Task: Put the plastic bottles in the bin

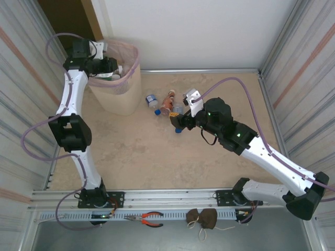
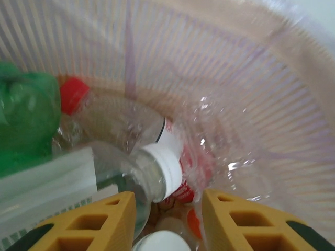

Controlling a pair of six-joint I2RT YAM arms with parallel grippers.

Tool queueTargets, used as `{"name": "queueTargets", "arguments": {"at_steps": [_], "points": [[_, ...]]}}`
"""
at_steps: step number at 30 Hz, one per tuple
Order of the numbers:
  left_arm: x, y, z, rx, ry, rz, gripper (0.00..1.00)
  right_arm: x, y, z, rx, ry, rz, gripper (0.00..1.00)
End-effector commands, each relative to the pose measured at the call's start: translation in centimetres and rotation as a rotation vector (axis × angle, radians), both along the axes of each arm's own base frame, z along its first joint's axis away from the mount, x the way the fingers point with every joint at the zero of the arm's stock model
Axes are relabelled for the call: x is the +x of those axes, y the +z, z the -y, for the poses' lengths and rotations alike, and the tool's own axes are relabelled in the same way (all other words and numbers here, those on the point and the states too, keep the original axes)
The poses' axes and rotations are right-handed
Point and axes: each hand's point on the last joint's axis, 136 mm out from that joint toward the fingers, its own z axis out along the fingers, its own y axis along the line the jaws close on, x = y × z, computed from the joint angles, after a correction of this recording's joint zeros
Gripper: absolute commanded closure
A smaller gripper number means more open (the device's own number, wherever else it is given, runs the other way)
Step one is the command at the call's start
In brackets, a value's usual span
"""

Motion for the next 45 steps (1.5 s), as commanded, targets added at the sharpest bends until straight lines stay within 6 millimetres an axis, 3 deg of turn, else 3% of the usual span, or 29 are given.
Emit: {"name": "queueTargets", "arguments": {"at_steps": [1,4,7,12,19,25,33,45], "points": [[-1.1,-2.4,-0.1,0.034,-0.013,-0.098,0.63,0.4,1.4,0.3,0.027,-0.024,0.013,0.18],[-1.1,-3.8,0.0,0.031,-0.020,-0.138,0.63,0.4,1.3,0.1,0.025,-0.019,0.010,0.18],[-1.0,-3.4,0.5,0.007,-0.039,-0.124,0.63,0.7,1.2,0.2,0.025,-0.032,0.004,0.18],[-1.2,0.8,1.6,-0.053,-0.075,-0.009,0.62,2.3,0.1,1.3,0.032,-0.118,-0.074,0.18],[-3.0,7.2,3.0,-0.156,-0.121,0.128,0.61,5.2,-3.2,3.6,0.087,-0.249,-0.283,0.21],[-5.1,10.5,4.0,-0.210,-0.167,0.179,0.61,6.7,-7.0,3.9,0.032,-0.318,-0.406,0.23],[-8.4,10.5,5.3,-0.211,-0.210,0.143,0.68,8.1,-11.5,3.0,-0.029,-0.346,-0.548,0.29],[-14.2,11.8,6.5,-0.201,-0.239,0.181,0.64,10.5,-20.7,1.5,-0.141,-0.431,-0.777,0.33]]}}
